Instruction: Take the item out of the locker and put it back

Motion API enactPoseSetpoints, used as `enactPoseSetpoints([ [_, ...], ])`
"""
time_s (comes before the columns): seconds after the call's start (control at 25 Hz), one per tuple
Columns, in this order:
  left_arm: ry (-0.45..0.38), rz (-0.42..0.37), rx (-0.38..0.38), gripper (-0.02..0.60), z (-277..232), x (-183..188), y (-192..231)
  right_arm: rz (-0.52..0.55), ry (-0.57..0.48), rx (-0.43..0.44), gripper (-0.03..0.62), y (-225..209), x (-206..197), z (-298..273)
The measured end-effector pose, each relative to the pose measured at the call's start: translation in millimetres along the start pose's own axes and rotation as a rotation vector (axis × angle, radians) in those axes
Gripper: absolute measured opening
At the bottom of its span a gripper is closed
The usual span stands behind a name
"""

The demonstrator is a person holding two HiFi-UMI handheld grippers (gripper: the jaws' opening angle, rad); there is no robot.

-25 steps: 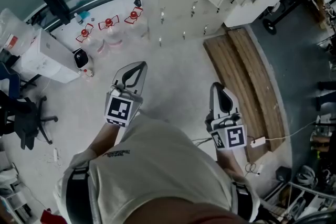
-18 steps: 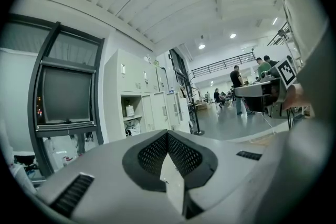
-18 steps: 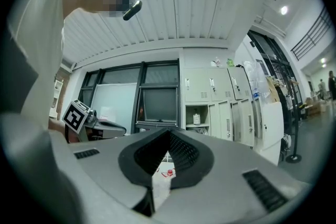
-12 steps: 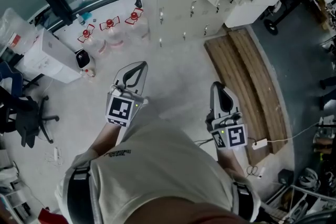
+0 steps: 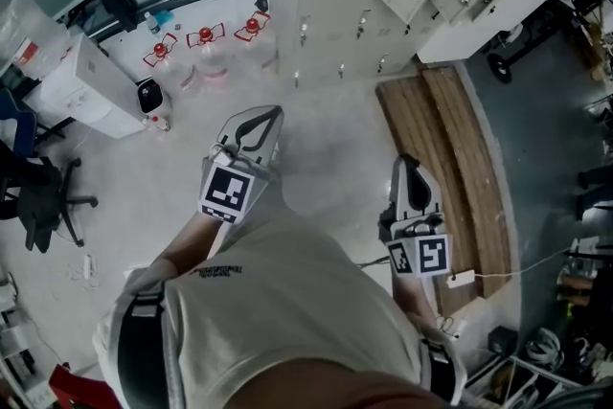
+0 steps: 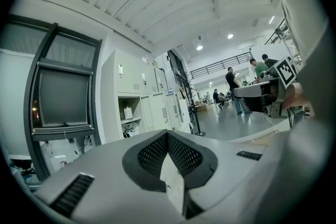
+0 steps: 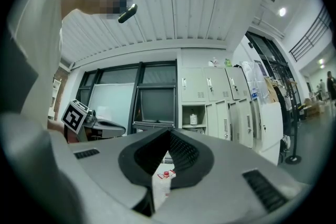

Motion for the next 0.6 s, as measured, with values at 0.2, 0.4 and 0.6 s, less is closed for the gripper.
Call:
enactPoseSetpoints([
  [0.2, -0.026, -0.011, -0.017, 0.012, -29.8, -11.8, 20.8, 0.013, 0.006, -0.003, 0.003, -9.6, -10.9, -33.9],
  [0.4, 0.004, 0.003, -0.024, 0.012, -71.5, -21.1, 49.0, -0.005, 0.033, -0.010, 0.003, -28.9, -20.2, -79.2],
  [0.6, 0.033, 0.007, -0.043, 0.012, -116.0, -27.7, 75.3, -0.022, 0.050, -0.007, 0.003, -50.6, -26.1, -125.5],
])
Point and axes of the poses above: the fingertips, and each gripper's own axes: z backward along the fingers, y to its left, x out of its top, the point moved 10 cm from there along z, backward along the fingers, and after that the axes turned 7 degrees about x, right-handed, at the moved point
